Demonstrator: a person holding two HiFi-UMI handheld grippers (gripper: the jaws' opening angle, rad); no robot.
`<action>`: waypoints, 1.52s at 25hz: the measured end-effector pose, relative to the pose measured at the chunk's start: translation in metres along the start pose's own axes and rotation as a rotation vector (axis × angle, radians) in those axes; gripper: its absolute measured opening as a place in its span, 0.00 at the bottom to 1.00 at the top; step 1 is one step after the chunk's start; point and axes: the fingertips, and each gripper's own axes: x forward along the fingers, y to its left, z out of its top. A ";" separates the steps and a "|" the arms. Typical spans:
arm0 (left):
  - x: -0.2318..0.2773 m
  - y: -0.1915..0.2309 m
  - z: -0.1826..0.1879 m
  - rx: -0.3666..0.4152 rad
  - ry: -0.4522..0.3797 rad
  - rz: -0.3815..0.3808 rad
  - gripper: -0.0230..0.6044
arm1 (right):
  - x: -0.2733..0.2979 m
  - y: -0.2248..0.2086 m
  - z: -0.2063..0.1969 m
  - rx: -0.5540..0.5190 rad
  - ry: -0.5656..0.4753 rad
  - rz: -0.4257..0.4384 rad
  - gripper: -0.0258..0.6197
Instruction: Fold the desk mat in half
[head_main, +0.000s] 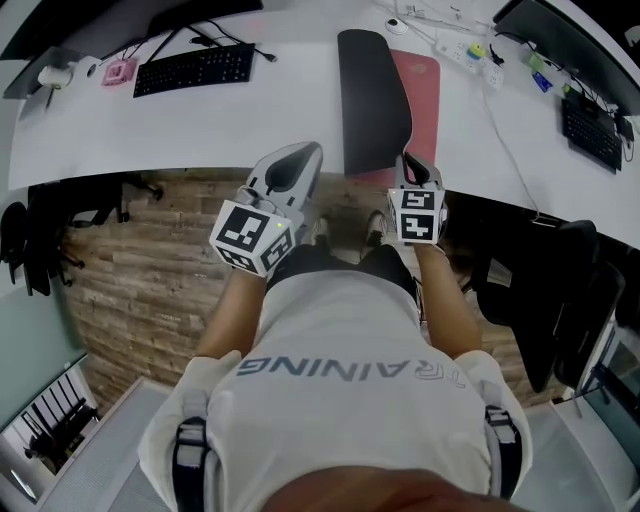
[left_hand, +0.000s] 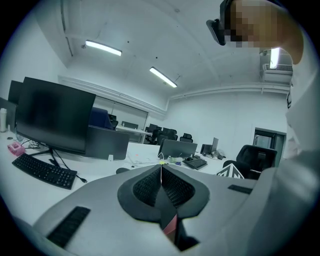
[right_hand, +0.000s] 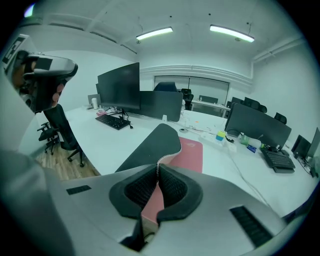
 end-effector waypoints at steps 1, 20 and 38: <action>0.003 -0.002 0.000 0.002 0.002 -0.007 0.09 | -0.001 -0.004 -0.004 0.009 0.007 -0.005 0.09; 0.070 -0.044 -0.008 0.037 0.075 -0.160 0.09 | -0.016 -0.068 -0.070 0.150 0.101 -0.110 0.09; 0.084 -0.058 -0.016 0.056 0.112 -0.191 0.09 | -0.006 -0.075 -0.146 0.194 0.336 -0.059 0.24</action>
